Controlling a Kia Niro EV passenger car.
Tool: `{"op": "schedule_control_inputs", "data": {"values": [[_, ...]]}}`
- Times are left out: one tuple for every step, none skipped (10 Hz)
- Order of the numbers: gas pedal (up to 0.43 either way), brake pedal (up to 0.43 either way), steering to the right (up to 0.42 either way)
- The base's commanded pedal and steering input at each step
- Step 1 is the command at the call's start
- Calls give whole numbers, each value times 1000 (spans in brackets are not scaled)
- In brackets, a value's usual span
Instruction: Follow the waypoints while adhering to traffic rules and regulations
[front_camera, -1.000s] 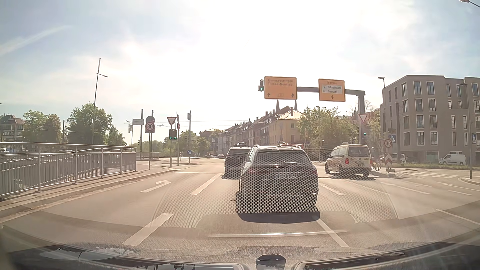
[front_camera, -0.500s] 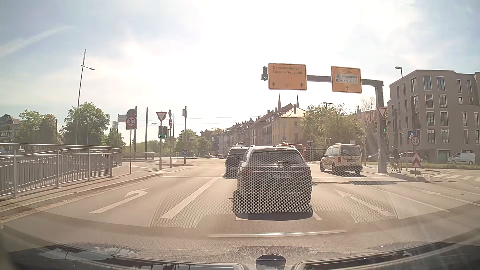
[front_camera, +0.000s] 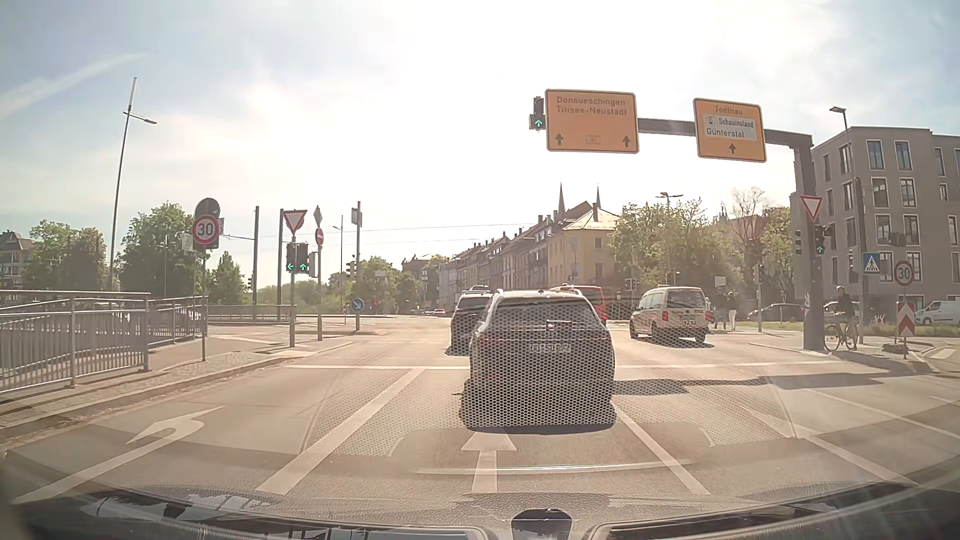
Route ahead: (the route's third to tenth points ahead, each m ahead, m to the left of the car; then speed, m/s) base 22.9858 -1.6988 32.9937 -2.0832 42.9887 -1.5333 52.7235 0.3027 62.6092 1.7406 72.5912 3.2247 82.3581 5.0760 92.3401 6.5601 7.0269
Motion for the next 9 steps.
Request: {"op": "schedule_control_inputs", "data": {"values": [[118,0,-5],[118,0,-5],[118,0,-5],[118,0,-5],[118,0,-5],[118,0,-5],[118,0,-4],[118,0,-5],[118,0,-5]]}}
